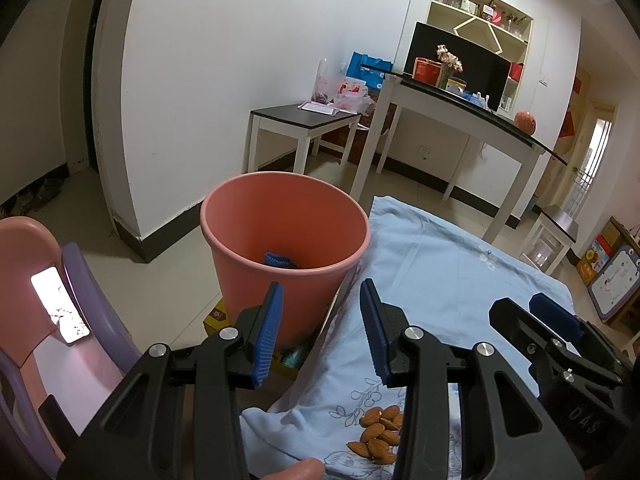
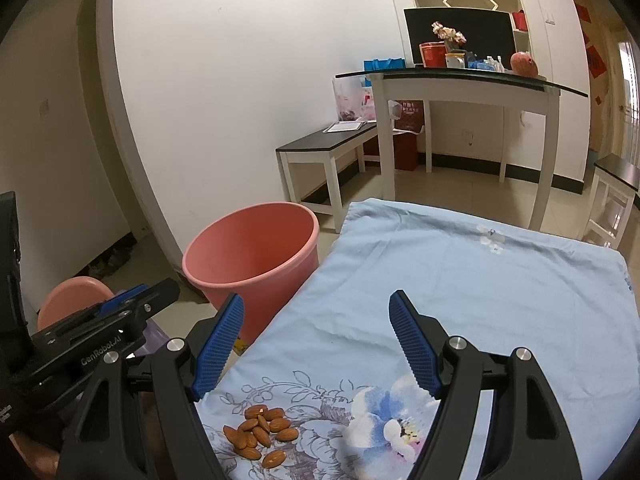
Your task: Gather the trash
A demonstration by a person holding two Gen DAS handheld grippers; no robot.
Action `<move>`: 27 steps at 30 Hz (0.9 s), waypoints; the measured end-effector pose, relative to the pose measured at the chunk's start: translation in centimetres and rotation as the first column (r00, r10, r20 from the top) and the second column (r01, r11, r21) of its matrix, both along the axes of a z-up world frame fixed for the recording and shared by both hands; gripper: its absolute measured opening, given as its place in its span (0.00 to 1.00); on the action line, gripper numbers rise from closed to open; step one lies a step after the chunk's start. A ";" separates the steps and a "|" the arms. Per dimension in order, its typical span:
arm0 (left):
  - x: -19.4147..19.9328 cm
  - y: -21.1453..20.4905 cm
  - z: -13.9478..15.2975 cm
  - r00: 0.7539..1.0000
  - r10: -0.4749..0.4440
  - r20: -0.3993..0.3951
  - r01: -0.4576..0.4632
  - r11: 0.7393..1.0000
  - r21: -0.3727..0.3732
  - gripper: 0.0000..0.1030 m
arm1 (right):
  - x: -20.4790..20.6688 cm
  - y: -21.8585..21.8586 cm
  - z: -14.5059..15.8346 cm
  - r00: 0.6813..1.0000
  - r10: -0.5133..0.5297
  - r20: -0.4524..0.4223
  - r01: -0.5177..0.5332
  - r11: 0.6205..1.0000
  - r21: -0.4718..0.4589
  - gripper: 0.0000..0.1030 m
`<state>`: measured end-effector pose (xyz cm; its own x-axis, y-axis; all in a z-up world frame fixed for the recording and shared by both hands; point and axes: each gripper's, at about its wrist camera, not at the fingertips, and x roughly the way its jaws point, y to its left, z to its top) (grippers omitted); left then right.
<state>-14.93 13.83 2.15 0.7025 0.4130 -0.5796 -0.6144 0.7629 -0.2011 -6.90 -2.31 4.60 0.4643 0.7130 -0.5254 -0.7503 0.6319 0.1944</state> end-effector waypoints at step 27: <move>0.3 0.3 -1.3 1.000 -0.008 -0.016 0.008 1.000 -0.008 0.39 | 0.2 0.0 -0.6 1.000 0.002 -0.009 -0.002 1.000 -0.014 0.72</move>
<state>-14.63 14.10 0.90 0.6962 0.4026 -0.5943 -0.6116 0.7662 -0.1974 -6.67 -2.36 3.96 0.4584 0.7062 -0.5396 -0.7498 0.6333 0.1917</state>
